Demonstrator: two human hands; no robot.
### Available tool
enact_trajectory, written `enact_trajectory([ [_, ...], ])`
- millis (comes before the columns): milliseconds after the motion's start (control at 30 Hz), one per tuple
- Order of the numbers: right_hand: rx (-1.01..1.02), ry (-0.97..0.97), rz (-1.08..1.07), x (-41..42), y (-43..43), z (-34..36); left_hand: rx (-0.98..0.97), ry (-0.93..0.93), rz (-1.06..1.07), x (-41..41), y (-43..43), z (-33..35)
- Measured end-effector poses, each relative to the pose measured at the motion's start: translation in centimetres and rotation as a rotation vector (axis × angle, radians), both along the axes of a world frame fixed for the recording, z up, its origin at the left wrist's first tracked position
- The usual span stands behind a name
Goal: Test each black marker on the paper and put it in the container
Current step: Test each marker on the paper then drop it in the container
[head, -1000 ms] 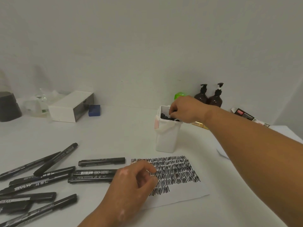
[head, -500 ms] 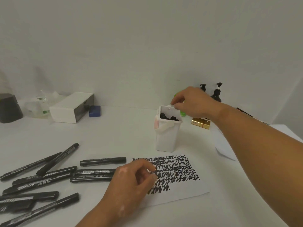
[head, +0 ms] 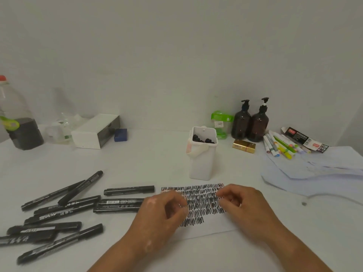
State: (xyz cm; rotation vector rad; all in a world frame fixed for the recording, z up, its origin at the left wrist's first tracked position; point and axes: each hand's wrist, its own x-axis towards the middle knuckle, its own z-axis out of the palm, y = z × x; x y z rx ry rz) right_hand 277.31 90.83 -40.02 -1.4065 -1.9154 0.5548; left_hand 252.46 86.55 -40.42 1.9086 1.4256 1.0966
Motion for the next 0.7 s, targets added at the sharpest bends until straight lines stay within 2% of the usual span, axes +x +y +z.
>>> enact_trajectory([
  [133, 0.059, 0.033, 0.024, -0.4, -0.5, -1.3, 0.006, 0.076, -0.066, 0.3, -0.5, 0.3],
  [267, 0.081, 0.034, 0.042, -0.5, -0.5, -1.6, 0.044, 0.311, -0.080, -0.9, -0.7, 1.4],
  [400, 0.104, 0.010, 0.092, -1.2, -0.6, -1.7, 0.100, 0.541, 0.077, -4.6, -2.3, 1.8],
  [567, 0.108, -0.017, 0.173, -2.2, -1.1, -2.0, 0.025, 0.779, 0.380, -10.4, -5.5, 2.2],
  [700, 0.101, -0.015, 0.178, -2.2, -1.2, -1.8, -0.046, 0.890, 0.428, -11.4, -6.4, 2.0],
])
